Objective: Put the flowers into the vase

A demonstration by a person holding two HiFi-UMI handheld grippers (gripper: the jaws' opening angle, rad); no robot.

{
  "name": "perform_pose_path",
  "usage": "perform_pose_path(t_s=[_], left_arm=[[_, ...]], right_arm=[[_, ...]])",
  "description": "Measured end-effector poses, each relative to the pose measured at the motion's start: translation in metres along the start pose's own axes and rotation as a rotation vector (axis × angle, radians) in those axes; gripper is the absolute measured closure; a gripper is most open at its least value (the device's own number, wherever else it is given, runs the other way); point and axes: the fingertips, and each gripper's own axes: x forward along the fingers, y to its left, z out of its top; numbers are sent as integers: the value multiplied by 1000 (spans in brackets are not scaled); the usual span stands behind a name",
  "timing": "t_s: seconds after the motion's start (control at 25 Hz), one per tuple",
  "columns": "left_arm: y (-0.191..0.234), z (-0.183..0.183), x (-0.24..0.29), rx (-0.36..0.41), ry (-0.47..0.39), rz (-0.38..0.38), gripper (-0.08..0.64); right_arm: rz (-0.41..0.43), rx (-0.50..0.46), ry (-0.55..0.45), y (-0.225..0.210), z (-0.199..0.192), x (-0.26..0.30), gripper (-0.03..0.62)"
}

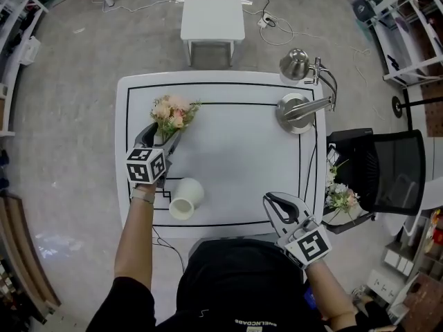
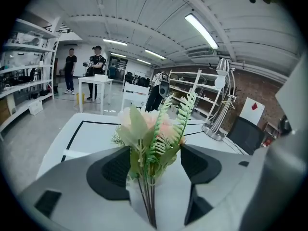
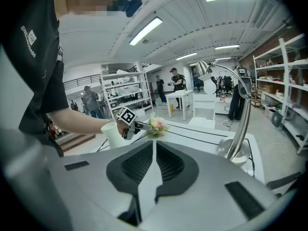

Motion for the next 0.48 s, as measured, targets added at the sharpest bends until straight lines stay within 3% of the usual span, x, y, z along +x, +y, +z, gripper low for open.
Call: perform_pose_path(t_s=[0.16, 0.48], left_arm=[[-1, -1, 7, 15, 37, -5, 250], [9, 3, 7, -19, 44, 24, 437]], right_arm=[[-1, 11, 6, -1, -3, 0, 580], [-4, 25, 5, -2, -4, 0, 580]])
